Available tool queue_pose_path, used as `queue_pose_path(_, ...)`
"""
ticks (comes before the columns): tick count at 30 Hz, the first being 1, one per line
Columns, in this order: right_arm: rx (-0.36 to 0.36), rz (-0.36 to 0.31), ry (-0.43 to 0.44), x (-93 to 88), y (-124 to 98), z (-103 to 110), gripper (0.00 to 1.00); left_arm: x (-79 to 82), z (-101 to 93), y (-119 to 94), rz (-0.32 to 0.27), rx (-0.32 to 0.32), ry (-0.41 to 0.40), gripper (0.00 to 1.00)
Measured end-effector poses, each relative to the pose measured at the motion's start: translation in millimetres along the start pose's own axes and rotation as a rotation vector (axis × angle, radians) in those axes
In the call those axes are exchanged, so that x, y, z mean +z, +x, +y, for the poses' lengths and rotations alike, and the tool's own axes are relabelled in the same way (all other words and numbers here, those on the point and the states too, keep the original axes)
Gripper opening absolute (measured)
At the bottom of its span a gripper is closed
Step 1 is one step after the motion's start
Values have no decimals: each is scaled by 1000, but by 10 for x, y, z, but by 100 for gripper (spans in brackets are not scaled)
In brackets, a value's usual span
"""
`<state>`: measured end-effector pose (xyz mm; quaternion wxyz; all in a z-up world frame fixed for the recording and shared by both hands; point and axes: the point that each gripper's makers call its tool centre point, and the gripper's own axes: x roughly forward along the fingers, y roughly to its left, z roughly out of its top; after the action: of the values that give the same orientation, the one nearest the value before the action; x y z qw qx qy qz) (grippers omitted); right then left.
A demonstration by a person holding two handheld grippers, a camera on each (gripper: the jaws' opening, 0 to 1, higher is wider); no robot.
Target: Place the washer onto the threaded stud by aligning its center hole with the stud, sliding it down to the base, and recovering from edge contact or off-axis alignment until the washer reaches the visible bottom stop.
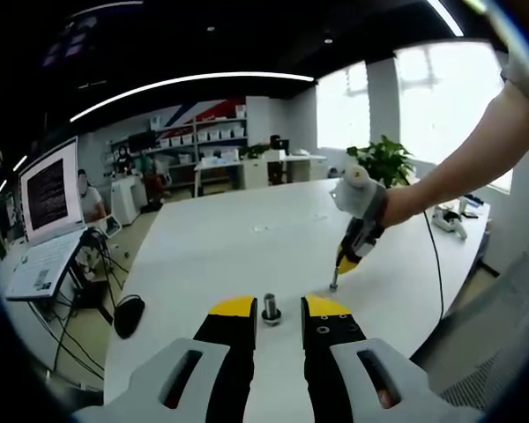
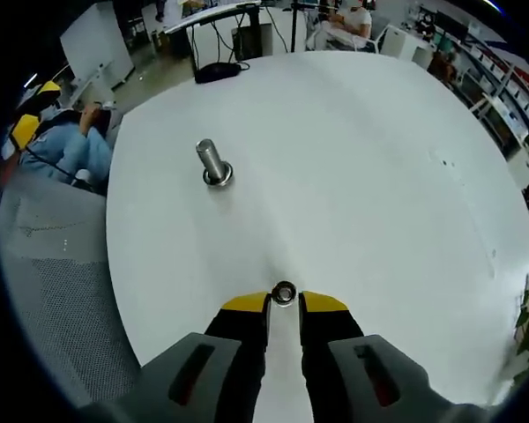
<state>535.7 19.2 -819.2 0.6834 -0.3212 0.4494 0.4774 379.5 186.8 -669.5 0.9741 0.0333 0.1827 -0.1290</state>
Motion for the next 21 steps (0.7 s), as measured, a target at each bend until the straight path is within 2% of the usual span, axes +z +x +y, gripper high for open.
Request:
queue_pose_path(5, 0, -15, -8, 32, -34, 10, 16, -8, 7, 5, 2, 0, -1, 18)
queue_pose_path(11, -10, -63, 2, 95, -110, 0, 17, -6, -7, 5, 3, -3, 0, 18)
queue_pose_path(18, -49, -182, 30, 203, -301, -23, 19, -1, -18, 6, 0, -9, -3, 18)
queue_pose_path(21, -77, -276, 59, 277, -436, -21, 23, 6, -34, 6, -2, -15, -5, 18)
